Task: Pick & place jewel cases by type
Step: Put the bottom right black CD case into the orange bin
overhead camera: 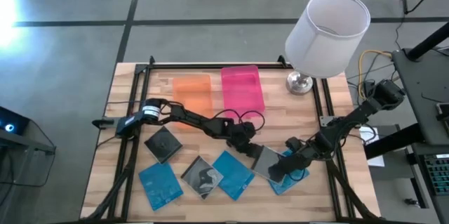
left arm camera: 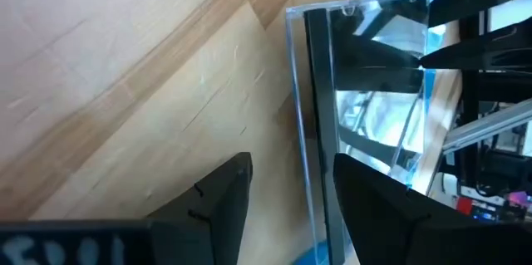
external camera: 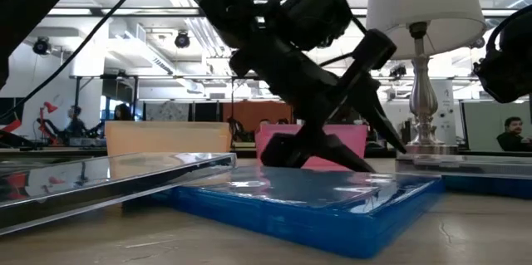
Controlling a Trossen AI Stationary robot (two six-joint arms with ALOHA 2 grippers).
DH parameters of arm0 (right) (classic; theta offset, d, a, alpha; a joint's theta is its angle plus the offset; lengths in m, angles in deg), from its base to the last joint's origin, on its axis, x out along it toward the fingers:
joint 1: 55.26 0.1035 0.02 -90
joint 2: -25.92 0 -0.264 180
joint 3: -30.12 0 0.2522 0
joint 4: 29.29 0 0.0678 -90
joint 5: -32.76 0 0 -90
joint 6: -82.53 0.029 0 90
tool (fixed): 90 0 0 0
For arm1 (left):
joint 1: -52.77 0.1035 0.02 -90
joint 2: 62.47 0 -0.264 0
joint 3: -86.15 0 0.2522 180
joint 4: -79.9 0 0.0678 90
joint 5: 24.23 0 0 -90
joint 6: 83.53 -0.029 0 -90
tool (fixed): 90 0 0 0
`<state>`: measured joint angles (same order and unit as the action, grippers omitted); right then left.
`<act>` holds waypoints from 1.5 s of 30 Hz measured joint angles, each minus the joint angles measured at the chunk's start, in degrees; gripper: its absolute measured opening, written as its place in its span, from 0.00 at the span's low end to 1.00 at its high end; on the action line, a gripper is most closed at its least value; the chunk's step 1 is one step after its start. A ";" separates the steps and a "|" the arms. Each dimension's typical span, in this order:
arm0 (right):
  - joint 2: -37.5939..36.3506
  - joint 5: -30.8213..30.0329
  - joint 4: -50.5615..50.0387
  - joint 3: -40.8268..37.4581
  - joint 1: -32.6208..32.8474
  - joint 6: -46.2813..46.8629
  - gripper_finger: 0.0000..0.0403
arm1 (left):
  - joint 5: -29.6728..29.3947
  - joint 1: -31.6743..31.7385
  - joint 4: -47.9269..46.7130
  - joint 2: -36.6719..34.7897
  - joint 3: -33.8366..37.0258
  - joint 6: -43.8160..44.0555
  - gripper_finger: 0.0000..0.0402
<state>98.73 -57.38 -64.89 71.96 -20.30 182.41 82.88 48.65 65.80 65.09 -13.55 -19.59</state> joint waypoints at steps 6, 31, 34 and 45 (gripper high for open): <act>0.31 -0.15 0.59 -0.09 -0.02 -0.05 0.35 | -0.66 -0.02 3.47 0.07 0.03 1.55 0.41; -0.69 -6.27 5.44 -0.36 -1.07 -3.06 0.37 | 2.98 0.11 10.65 -0.18 0.03 -1.15 0.37; -2.58 -7.96 5.34 -0.24 -0.45 -3.37 0.38 | 3.07 0.11 9.50 -1.04 0.03 -1.32 0.30; -10.84 -11.64 -2.01 0.40 0.52 -5.28 0.39 | 1.19 0.11 6.06 -3.86 -0.13 -4.30 0.01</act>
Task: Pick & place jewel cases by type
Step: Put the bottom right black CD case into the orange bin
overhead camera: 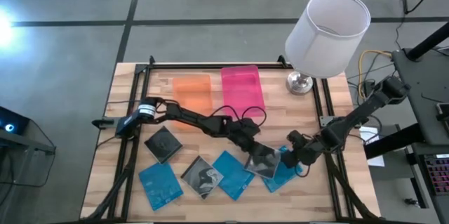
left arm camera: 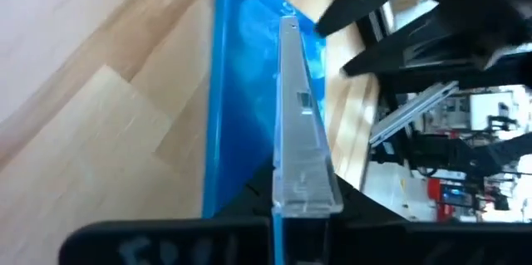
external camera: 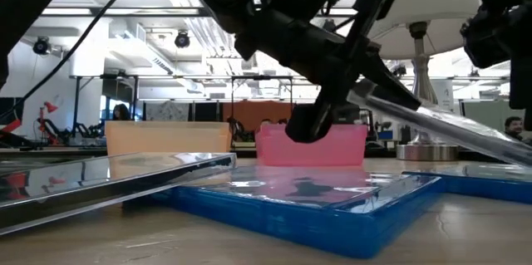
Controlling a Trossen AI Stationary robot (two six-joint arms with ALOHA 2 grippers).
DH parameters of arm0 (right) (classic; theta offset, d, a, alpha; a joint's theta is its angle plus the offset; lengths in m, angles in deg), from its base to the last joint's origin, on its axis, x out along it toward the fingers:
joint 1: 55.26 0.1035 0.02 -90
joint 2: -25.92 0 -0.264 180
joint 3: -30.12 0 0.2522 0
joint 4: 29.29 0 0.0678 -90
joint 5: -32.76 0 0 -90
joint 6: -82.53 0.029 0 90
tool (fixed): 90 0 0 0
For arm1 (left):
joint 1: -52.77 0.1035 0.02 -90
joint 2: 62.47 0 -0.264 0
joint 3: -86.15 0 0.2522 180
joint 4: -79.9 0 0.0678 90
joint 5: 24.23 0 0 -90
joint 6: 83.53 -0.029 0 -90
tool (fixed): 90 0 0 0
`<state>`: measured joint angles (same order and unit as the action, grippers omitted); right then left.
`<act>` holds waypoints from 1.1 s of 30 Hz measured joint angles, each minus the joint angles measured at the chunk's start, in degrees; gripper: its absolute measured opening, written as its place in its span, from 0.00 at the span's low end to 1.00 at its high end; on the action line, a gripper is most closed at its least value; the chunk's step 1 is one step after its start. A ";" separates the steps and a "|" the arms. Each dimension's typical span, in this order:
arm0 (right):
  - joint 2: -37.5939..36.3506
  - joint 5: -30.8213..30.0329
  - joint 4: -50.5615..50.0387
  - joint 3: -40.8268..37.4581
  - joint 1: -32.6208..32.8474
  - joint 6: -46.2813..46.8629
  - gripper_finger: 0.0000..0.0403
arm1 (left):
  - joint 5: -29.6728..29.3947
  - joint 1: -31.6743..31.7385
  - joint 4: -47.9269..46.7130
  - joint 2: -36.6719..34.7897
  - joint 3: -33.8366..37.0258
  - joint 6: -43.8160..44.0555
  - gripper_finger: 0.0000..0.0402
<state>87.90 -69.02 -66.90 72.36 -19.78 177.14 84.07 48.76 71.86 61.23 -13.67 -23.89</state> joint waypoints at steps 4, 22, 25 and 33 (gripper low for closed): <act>-5.14 0.16 -5.72 0.01 0.73 0.32 0.40 | -3.33 0.04 -6.67 -2.70 0.02 -2.09 0.01; -12.29 -4.94 -12.81 -0.32 0.88 0.51 0.34 | -26.07 2.01 -32.02 -43.76 21.81 -2.51 0.00; -11.61 -4.92 -12.73 -0.34 0.84 0.33 0.34 | -31.21 4.06 -32.99 -53.11 28.90 1.83 0.00; -11.22 -5.10 -12.77 -0.41 0.25 1.11 0.33 | -52.34 9.73 -31.24 -70.04 42.66 22.89 0.00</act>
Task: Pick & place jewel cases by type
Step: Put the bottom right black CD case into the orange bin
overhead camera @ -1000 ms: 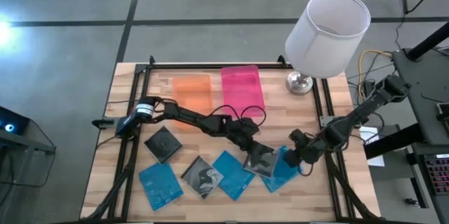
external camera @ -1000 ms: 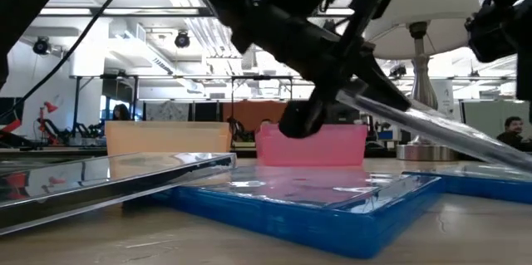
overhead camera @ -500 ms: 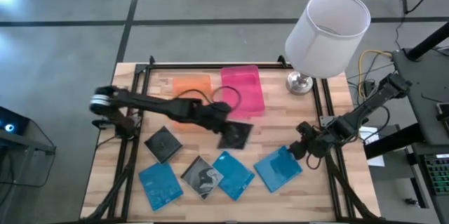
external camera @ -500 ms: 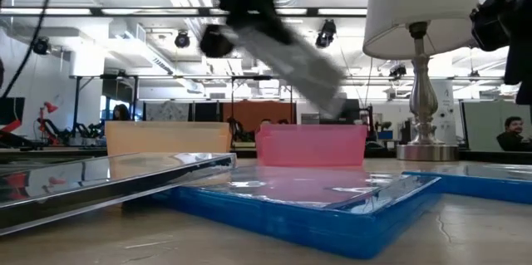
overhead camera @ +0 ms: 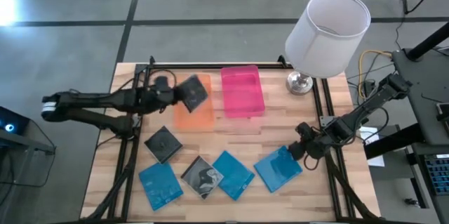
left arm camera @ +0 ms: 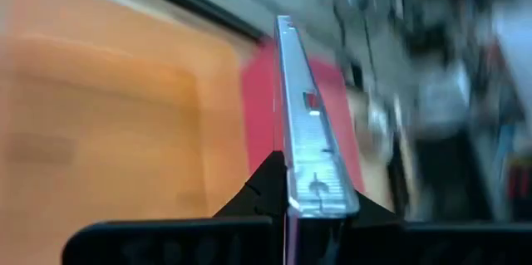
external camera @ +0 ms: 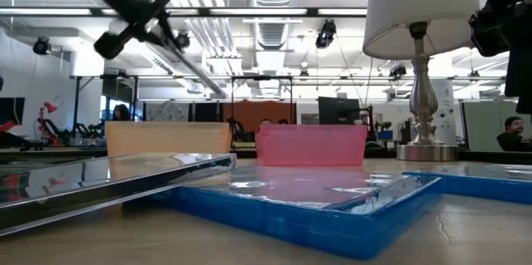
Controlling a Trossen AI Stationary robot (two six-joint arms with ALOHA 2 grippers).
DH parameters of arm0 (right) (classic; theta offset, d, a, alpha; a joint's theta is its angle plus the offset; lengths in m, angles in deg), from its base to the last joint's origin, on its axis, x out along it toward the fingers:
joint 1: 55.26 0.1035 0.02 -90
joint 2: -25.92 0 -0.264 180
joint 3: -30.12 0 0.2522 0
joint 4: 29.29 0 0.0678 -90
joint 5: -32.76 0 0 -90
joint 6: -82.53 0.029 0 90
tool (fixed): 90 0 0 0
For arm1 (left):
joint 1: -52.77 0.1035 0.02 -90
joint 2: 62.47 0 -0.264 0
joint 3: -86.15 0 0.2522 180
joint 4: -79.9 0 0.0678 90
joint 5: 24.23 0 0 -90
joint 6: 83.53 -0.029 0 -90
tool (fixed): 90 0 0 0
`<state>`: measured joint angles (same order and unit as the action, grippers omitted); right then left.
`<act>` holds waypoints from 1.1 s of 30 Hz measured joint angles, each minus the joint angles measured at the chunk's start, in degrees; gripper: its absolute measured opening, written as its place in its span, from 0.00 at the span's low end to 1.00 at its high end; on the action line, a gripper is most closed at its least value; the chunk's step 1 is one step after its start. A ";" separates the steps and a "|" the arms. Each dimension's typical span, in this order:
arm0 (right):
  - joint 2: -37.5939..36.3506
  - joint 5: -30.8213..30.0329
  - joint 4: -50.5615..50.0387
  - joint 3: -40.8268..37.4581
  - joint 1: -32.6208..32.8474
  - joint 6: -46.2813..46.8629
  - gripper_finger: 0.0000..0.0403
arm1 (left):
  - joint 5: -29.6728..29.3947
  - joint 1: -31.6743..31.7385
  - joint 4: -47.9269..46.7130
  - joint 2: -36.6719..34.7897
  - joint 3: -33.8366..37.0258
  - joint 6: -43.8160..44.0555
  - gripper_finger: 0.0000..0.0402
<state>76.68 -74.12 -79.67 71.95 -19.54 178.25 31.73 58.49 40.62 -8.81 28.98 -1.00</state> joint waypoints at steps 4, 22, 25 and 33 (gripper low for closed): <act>0.01 -1.02 0.02 -0.01 -0.11 1.60 0.33 | 1.29 -0.23 1.04 -1.84 6.24 6.31 0.00; 0.00 -1.25 0.05 -0.02 -0.18 1.93 0.32 | 25.03 12.71 4.08 -2.18 10.94 -7.12 0.01; 0.01 -1.27 0.07 -0.02 -0.15 2.46 0.32 | 29.31 16.00 6.71 -1.66 11.26 -9.35 0.05; 0.02 -1.27 0.43 -0.02 -0.11 2.91 0.32 | 31.08 17.81 6.70 4.07 11.39 -12.08 0.30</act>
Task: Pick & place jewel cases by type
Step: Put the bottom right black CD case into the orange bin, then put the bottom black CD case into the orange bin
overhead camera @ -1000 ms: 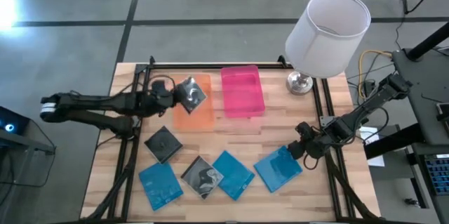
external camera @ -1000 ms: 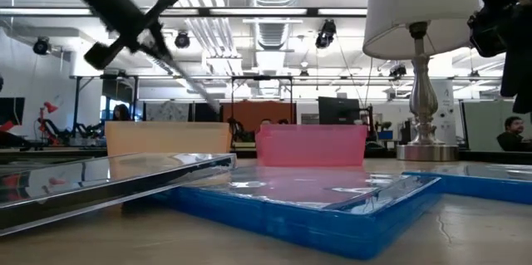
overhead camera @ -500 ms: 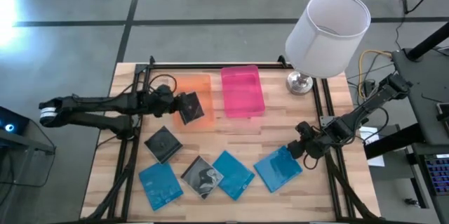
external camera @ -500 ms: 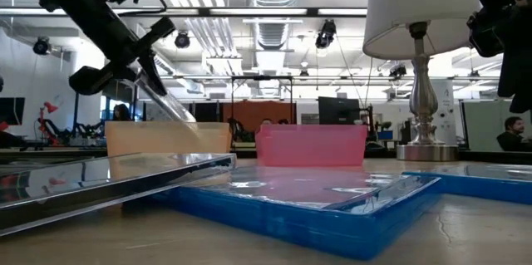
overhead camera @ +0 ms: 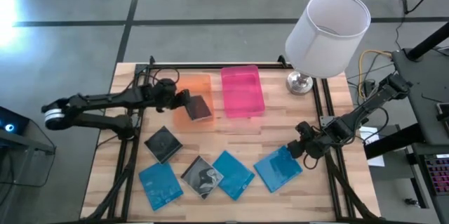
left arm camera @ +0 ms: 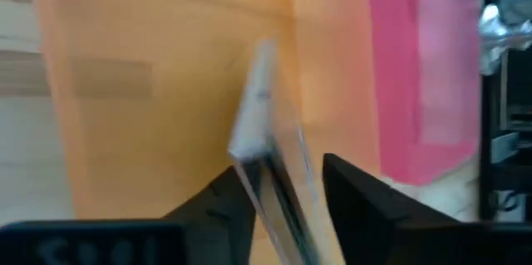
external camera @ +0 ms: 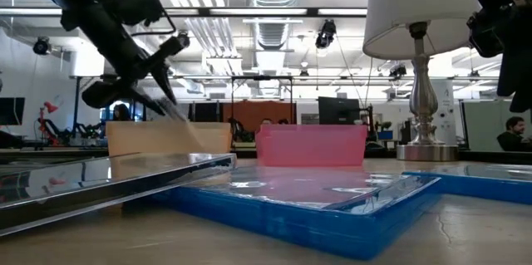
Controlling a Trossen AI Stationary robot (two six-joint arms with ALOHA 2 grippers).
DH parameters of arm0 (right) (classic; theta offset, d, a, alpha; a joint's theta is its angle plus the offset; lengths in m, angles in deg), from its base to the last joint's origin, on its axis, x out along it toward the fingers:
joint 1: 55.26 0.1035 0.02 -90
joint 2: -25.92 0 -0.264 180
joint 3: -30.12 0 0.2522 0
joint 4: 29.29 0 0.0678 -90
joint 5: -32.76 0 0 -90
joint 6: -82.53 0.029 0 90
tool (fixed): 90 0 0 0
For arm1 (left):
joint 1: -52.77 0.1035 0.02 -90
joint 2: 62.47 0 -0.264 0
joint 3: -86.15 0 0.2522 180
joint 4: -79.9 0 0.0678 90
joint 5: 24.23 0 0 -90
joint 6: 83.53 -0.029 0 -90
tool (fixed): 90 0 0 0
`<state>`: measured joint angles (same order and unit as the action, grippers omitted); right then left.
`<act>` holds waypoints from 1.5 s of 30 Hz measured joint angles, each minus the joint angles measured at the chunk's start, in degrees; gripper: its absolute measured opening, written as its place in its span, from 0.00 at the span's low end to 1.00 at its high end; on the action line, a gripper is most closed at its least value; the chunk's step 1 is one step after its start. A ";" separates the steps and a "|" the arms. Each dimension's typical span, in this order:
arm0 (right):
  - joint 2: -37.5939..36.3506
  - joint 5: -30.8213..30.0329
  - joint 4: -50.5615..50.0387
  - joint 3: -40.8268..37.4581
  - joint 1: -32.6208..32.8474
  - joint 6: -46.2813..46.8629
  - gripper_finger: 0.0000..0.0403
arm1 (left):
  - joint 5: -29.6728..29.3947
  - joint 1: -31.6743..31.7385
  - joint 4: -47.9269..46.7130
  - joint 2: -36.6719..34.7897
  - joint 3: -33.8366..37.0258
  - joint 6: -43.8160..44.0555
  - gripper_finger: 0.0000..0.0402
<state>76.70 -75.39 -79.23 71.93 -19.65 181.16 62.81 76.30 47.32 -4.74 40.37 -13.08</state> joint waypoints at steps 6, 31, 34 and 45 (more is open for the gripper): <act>0.00 0.00 0.59 0.00 0.00 -0.02 0.32 | -0.02 0.04 -8.29 -1.29 -5.27 -7.44 0.41; 0.37 0.49 9.84 -0.90 -3.56 -8.07 0.32 | -6.42 -34.51 -46.70 -1.97 -20.49 -7.36 0.42; 1.98 2.46 12.02 -0.92 -5.72 -8.98 0.32 | -8.70 -40.56 -46.63 -1.83 -18.09 2.74 0.42; 19.87 15.82 29.72 1.42 -13.94 -19.58 0.32 | -9.09 -54.11 -15.20 1.57 -10.57 11.19 0.42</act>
<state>96.57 -59.57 -49.51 73.35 -33.59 161.58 53.72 22.19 32.12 -3.18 29.80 -1.89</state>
